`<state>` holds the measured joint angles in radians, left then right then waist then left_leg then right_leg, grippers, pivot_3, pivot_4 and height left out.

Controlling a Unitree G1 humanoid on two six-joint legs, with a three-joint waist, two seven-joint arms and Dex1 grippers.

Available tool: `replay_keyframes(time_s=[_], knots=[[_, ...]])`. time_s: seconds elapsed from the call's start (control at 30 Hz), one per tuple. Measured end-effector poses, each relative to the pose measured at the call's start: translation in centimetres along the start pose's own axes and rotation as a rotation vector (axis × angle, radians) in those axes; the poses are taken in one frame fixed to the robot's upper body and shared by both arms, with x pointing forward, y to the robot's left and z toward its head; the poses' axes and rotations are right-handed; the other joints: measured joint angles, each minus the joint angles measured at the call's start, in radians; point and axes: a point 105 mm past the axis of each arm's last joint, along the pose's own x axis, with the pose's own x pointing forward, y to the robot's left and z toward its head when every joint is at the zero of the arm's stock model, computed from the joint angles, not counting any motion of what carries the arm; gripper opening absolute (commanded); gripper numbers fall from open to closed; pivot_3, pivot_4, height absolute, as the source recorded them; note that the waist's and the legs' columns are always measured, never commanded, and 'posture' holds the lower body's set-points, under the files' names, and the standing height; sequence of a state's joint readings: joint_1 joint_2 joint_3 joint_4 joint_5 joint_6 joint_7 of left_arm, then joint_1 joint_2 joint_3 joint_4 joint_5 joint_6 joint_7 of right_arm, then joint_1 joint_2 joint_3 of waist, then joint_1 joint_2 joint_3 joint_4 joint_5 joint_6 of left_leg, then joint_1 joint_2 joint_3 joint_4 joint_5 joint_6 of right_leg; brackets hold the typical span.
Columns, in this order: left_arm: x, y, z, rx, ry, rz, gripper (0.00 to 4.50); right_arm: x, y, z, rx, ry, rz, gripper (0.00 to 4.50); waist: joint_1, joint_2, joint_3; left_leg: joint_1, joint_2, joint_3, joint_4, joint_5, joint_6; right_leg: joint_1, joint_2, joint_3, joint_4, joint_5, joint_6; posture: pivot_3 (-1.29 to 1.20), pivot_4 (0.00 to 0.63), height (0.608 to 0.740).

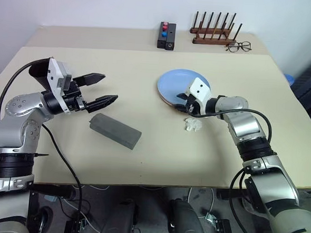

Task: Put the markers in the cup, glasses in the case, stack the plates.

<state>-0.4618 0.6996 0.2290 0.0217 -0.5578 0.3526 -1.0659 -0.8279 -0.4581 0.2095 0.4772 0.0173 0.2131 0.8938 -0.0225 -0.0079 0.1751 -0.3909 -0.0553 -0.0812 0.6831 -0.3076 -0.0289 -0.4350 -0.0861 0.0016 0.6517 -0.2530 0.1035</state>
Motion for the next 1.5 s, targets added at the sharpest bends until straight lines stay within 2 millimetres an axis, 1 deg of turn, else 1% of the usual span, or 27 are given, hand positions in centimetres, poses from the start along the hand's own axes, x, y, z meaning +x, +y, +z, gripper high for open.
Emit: replay_keyframes(time_s=[0.03, 0.07, 0.13, 0.2, 0.27, 0.3, 0.33, 0.4, 0.47, 0.53, 0.6, 0.7, 0.73, 0.8, 0.83, 0.9, 0.93, 0.97, 1.03, 1.13, 1.2, 1.27, 1.33, 1.4, 1.43, 1.47, 1.5], knots=[[-0.2, 0.0, 0.0, -0.003, 0.005, 0.002, 4.50, -0.1, -0.2, 0.2, 0.027, -0.011, -0.007, 4.30, 0.000, 0.000, 0.000, 0.000, 0.000, 0.000, 0.000, 0.000, 0.000, 0.000, 0.000, 0.000, 0.000, 0.000, 0.000, 0.00, 0.150, 0.740], [-0.3, 0.1, 0.1, -0.005, 0.005, 0.007, 4.50, -0.3, -0.6, 0.4, 0.065, -0.031, -0.020, 4.42, 0.000, 0.000, 0.000, 0.000, 0.000, 0.000, 0.000, 0.000, 0.000, 0.000, 0.000, 0.000, 0.000, 0.000, 0.000, 0.00, 0.150, 0.740], [-0.7, 0.0, 0.1, -0.009, 0.000, 0.012, 4.50, -1.4, -1.9, 1.6, 0.177, -0.102, -0.054, 4.42, 0.003, 0.000, 0.000, 0.000, 0.000, 0.000, 0.000, 0.000, 0.000, 0.000, 0.000, 0.000, 0.000, 0.000, 0.000, 0.00, 0.150, 0.740], [-0.7, -0.1, 0.1, -0.014, 0.003, 0.004, 4.50, -3.2, -2.9, 3.2, 0.264, -0.172, -0.061, 4.42, 0.009, 0.000, 0.000, 0.000, 0.000, 0.000, 0.000, 0.000, 0.000, 0.000, -0.001, 0.000, 0.000, 0.000, 0.000, 0.00, 0.150, 0.740], [-0.6, -0.3, 0.1, -0.027, 0.000, -0.008, 4.50, -5.2, -3.4, 4.2, 0.303, -0.201, -0.053, 4.42, 0.015, 0.000, 0.000, 0.000, 0.000, -0.001, 0.000, 0.000, 0.000, 0.001, -0.001, -0.001, -0.002, 0.000, 0.000, 0.00, 0.150, 0.740], [-0.6, -0.4, 0.2, -0.032, -0.005, -0.022, 4.50, -6.5, -3.0, 4.1, 0.311, -0.194, -0.033, 4.42, 0.020, 0.000, 0.000, -0.001, 0.000, -0.002, 0.000, -0.001, 0.001, 0.002, -0.001, -0.002, -0.003, 0.000, 0.000, 0.00, 0.150, 0.740], [-0.5, -0.5, 0.2, -0.033, -0.007, -0.032, 4.50, -7.8, -2.2, 3.4, 0.329, -0.165, -0.012, 4.42, 0.025, -0.001, 0.000, 0.000, 0.000, -0.002, 0.000, -0.001, 0.002, 0.003, -0.001, -0.002, -0.004, 0.000, 0.000, 0.00, 0.150, 0.740], [-0.4, -0.7, 0.2, -0.042, -0.003, -0.056, 4.50, -9.2, -0.1, 0.9, 0.392, -0.074, 0.031, 4.42, 0.028, -0.001, 0.000, 0.000, 0.000, -0.001, 0.000, -0.002, 0.004, 0.003, -0.002, -0.002, -0.004, 0.000, 0.000, 0.00, 0.150, 0.740], [-0.1, -0.9, 0.0, -0.056, 0.002, -0.084, 4.50, -9.2, 2.3, -0.9, 0.439, -0.015, 0.088, 4.42, 0.024, 0.000, 0.000, 0.000, 0.000, 0.000, 0.000, -0.004, 0.007, 0.003, -0.001, -0.001, -0.003, 0.000, 0.000, 0.00, 0.150, 0.740], [0.3, -1.2, 0.0, -0.058, 0.003, -0.122, 4.50, -9.0, 4.1, -2.1, 0.428, 0.033, 0.116, 4.42, 0.012, 0.000, 0.000, 0.001, 0.000, 0.000, 0.000, -0.004, 0.007, 0.003, -0.001, -0.001, -0.002, 0.000, 0.000, 0.00, 0.150, 0.740], [0.9, -1.3, 0.2, -0.057, 0.002, -0.153, 4.50, -8.4, 4.1, -3.3, 0.359, 0.083, 0.049, 4.42, 0.005, 0.000, 0.000, 0.002, 0.000, 0.000, 0.000, -0.004, 0.007, 0.003, -0.001, -0.001, 0.000, 0.000, 0.000, 0.00, 0.150, 0.740], [1.2, -1.2, 0.2, -0.063, 0.001, -0.168, 4.50, -7.2, 3.3, -4.5, 0.329, 0.103, -0.049, 4.42, 0.000, 0.000, 0.000, 0.003, 0.000, 0.001, 0.000, -0.004, 0.006, 0.003, 0.001, -0.001, 0.001, 0.000, 0.000, 0.00, 0.150, 0.740], [1.1, -1.2, 0.1, -0.067, 0.003, -0.168, 4.50, -6.9, 3.2, -4.8, 0.329, 0.107, -0.066, 4.19, 0.000, 0.000, 0.000, 0.003, 0.000, 0.001, 0.000, -0.003, 0.006, 0.003, 0.000, -0.001, 0.001, 0.000, 0.000, 0.00, 0.150, 0.740], [1.1, -1.1, -0.1, -0.072, 0.010, -0.167, 4.50, -6.1, 3.2, -5.5, 0.340, 0.111, -0.084, 3.57, 0.004, 0.000, 0.000, 0.003, 0.000, 0.000, 0.000, -0.001, 0.002, 0.003, 0.001, -0.001, 0.000, 0.000, 0.000, 0.00, 0.150, 0.740], [1.1, -1.0, -0.2, -0.072, 0.013, -0.165, 4.50, -5.8, 3.4, -5.9, 0.343, 0.121, -0.082, 3.13, 0.005, 0.000, 0.000, 0.003, 0.000, 0.000, 0.000, -0.001, 0.002, 0.003, 0.000, -0.001, 0.000, 0.000, 0.000, 0.00, 0.150, 0.740], [1.0, -0.9, -0.2, -0.067, 0.023, -0.161, 4.50, -5.5, 3.7, -6.5, 0.344, 0.137, -0.074, 2.08, 0.010, 0.000, 0.000, 0.002, 0.000, 0.000, 0.000, -0.001, 0.002, 0.003, 0.000, -0.001, -0.001, 0.000, 0.000, 0.00, 0.150, 0.740], [0.8, -0.8, -0.2, -0.063, 0.029, -0.158, 4.50, -5.4, 3.7, -6.5, 0.342, 0.133, -0.071, 1.70, 0.010, 0.000, 0.000, 0.002, 0.000, 0.000, 0.000, -0.001, 0.002, 0.003, -0.001, -0.001, -0.001, 0.000, 0.000, 0.00, 0.150, 0.740], [0.8, -0.8, -0.1, -0.060, 0.033, -0.156, 4.50, -5.4, 3.7, -6.5, 0.342, 0.130, -0.068, 1.04, 0.010, 0.000, 0.000, 0.002, 0.000, 0.000, 0.000, -0.001, 0.002, 0.004, 0.000, -0.001, -0.001, 0.000, 0.000, 0.00, 0.150, 0.740], [0.7, -0.7, -0.1, -0.056, 0.037, -0.152, 4.50, -5.5, 3.7, -6.5, 0.339, 0.128, -0.057, 0.07, 0.010, 0.000, 0.000, 0.002, 0.000, 0.000, 0.000, -0.001, 0.002, 0.004, 0.000, -0.001, -0.001, 0.000, 0.000, 0.00, 0.150, 0.740], [0.6, -0.9, -0.3, -0.056, 0.043, -0.152, 4.50, -6.4, 3.4, -6.7, 0.328, 0.151, -0.039, 0.07, 0.010, 0.000, 0.000, 0.002, 0.000, 0.000, 0.000, -0.001, 0.002, 0.004, 0.000, -0.001, -0.002, 0.000, 0.000, 0.00, 0.150, 0.740], [0.4, -0.8, -0.4, -0.060, 0.044, -0.138, 4.50, -7.5, 3.1, -5.7, 0.376, 0.117, -0.009, 0.07, 0.010, 0.000, 0.000, 0.002, 0.000, 0.000, 0.000, -0.002, 0.003, 0.004, 0.000, -0.001, -0.001, 0.000, 0.000, 0.00, 0.150, 0.740], [0.3, -0.4, -0.4, -0.062, 0.034, -0.106, 4.50, -8.3, 1.8, -2.3, 0.377, 0.015, 0.024, 0.07, 0.002, 0.001, 0.001, 0.002, 0.000, 0.000, 0.000, -0.003, 0.005, 0.003, 0.000, 0.000, -0.001, 0.000, 0.000, 0.00, 0.150, 0.740], [0.6, -0.3, -0.3, -0.051, 0.011, -0.087, 4.50, -8.6, -0.8, 2.2, 0.299, -0.110, -0.027, 0.07, -0.003, 0.001, 0.000, 0.004, 0.001, 0.000, 0.000, -0.003, 0.006, 0.003, 0.001, 0.000, 0.000, 0.000, 0.000, 0.00, 0.150, 0.740], [0.8, -0.1, -0.4, -0.043, 0.000, -0.065, 4.50, -8.3, -3.0, 5.0, 0.226, -0.192, -0.102, 0.07, -0.001, 0.000, 0.000, 0.004, 0.002, 0.000, -0.001, -0.003, 0.005, 0.004, 0.003, -0.001, 0.000, 0.000, -0.001, 0.00, 0.150, 0.740], [0.9, 0.1, -0.5, -0.044, -0.004, -0.050, 4.50, -7.7, -4.2, 5.3, 0.197, -0.204, -0.154, 0.07, 0.001, -0.001, 0.000, 0.005, 0.002, -0.001, -0.001, -0.003, 0.005, 0.005, 0.003, -0.001, -0.001, 0.000, -0.001, 0.00, 0.150, 0.740], [1.0, 0.1, -0.7, -0.043, -0.008, -0.043, 4.50, -6.6, -5.4, 4.9, 0.194, -0.200, -0.214, 0.07, 0.002, -0.001, -0.001, 0.005, 0.002, 0.000, -0.001, -0.002, 0.004, 0.005, 0.003, 0.000, -0.001, 0.000, -0.001, 0.00, 0.150, 0.740], [1.1, 0.0, -0.8, -0.046, -0.016, -0.042, 4.50, -5.7, -5.9, 4.2, 0.203, -0.186, -0.252, 0.07, 0.002, -0.001, -0.001, 0.005, 0.002, 0.000, -0.001, -0.001, 0.001, 0.005, 0.002, 0.000, -0.001, 0.000, -0.001, 0.00, 0.150, 0.740]])
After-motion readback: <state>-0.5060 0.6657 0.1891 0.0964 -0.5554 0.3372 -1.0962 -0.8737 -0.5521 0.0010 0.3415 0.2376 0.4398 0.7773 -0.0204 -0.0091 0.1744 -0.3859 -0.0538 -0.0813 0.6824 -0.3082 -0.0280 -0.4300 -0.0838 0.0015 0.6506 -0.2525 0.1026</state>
